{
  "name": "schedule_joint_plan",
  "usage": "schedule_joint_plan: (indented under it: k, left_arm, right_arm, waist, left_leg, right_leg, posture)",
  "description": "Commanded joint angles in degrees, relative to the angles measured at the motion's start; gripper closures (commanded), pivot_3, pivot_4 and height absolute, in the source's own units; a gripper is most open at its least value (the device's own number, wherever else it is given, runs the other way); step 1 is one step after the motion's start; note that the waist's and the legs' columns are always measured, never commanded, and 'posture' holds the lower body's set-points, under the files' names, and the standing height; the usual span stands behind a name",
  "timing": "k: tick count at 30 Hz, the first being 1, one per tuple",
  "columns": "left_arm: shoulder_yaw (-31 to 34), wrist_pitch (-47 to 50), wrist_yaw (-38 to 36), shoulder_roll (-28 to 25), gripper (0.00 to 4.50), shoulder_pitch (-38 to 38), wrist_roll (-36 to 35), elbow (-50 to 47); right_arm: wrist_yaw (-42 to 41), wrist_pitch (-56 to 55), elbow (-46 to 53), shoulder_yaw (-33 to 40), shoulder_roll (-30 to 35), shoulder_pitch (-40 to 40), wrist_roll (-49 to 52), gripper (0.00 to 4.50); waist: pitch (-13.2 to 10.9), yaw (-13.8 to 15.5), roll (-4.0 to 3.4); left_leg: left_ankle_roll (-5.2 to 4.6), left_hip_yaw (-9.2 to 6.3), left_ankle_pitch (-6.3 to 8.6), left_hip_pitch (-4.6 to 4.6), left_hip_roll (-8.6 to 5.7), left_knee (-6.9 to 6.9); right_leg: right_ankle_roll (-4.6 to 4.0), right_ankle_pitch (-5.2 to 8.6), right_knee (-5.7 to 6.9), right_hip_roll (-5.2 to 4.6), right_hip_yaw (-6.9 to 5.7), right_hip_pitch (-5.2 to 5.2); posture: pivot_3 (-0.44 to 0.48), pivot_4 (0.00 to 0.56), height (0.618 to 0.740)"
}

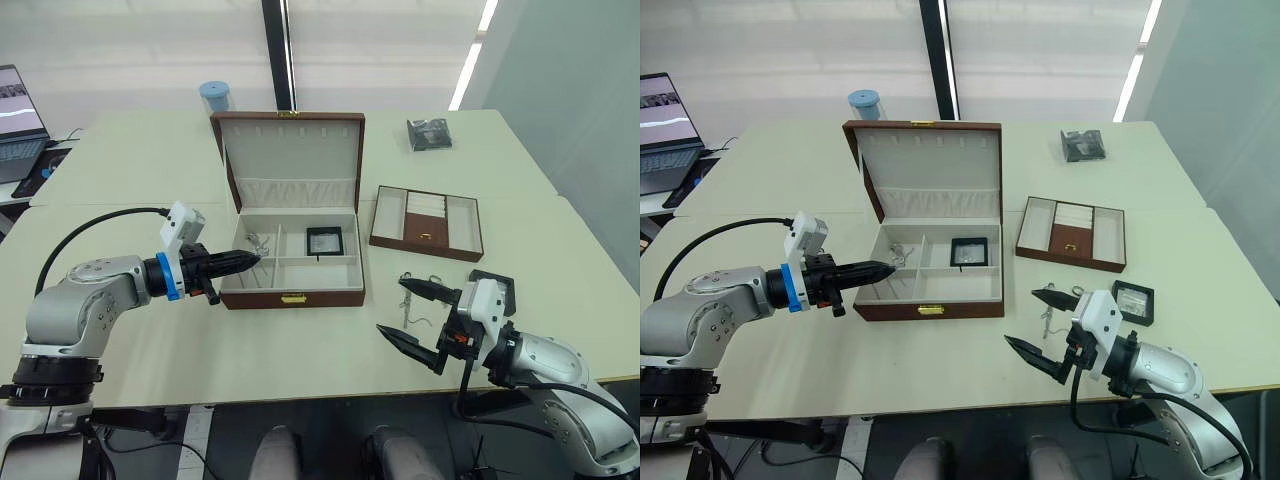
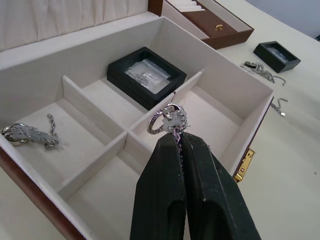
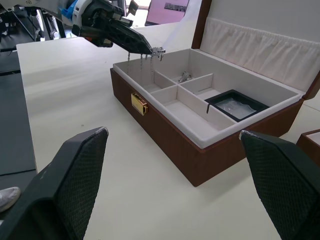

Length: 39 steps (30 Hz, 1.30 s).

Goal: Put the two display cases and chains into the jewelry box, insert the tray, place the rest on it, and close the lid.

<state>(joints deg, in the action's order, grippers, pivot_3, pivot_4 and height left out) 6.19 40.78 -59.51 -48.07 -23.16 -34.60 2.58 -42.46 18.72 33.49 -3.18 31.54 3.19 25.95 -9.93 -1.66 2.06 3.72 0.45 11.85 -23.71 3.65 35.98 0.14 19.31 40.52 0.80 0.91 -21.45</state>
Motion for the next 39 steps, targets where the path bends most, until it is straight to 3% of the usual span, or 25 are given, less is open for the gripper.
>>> schedule_joint_plan:
  k: [1,8,11,23,30,39]
  left_arm:
    - [0.43,-1.63,-1.07,-1.13,4.49,-0.55,1.56,-0.04]
    - [1.32,-2.28,-0.93,-0.39,4.49,0.45,2.66,0.15]
    - [1.74,-2.55,-0.24,0.02,3.82,0.71,2.98,0.27]
    - [3.27,-3.04,0.79,1.78,0.05,1.66,2.60,0.46]
    - [6.40,-1.56,0.88,2.68,0.02,4.01,-0.58,-2.24]
    - [19.49,1.17,3.10,0.15,0.02,15.72,-4.91,-6.22]
  right_arm:
    - [0.30,0.09,2.26,0.40,0.12,-0.23,0.63,0.00]
    - [-0.64,0.84,2.14,0.67,0.78,-1.14,1.32,0.00]
    - [-0.98,0.96,1.73,0.88,1.05,-1.66,1.50,0.00]
    - [-2.23,1.36,-0.60,1.72,1.67,-3.72,1.87,0.00]
    - [-4.22,2.25,-3.67,6.72,4.31,-5.19,4.68,0.00]
    - [-9.52,1.07,-12.75,18.65,11.03,-0.38,6.12,0.00]
  waist:
    - [0.00,0.00,0.00]
    - [0.00,-0.01,0.00]
    - [0.00,-0.01,0.00]
    - [0.00,-0.01,0.00]
    - [0.00,0.00,0.00]
    - [0.00,-0.07,0.00]
  left_leg:
    - [0.00,0.00,0.00,0.00,0.00,0.00]
    - [0.00,0.00,0.00,0.00,0.00,0.00]
    - [0.00,0.00,0.00,-0.01,0.00,0.00]
    - [0.00,0.00,0.00,0.00,0.00,0.02]
    - [-0.01,0.00,0.00,-0.01,0.01,0.02]
    - [-0.01,-0.01,0.00,0.00,0.03,0.01]
  right_leg:
    - [0.00,0.00,0.00,0.00,0.00,0.00]
    - [0.00,0.00,0.00,0.00,0.01,0.00]
    - [0.00,0.00,0.00,0.00,0.00,0.00]
    - [-0.01,-0.01,0.01,-0.01,-0.01,0.00]
    - [-0.06,-0.04,0.02,-0.01,0.00,0.00]
    - [-0.07,-0.04,0.00,-0.14,0.01,0.01]
  posture:
    - [0.000,0.150,0.740]
    - [0.000,0.150,0.740]
    - [0.000,0.150,0.740]
    - [0.000,0.150,0.740]
    - [0.000,0.150,0.740]
    - [0.000,0.150,0.740]
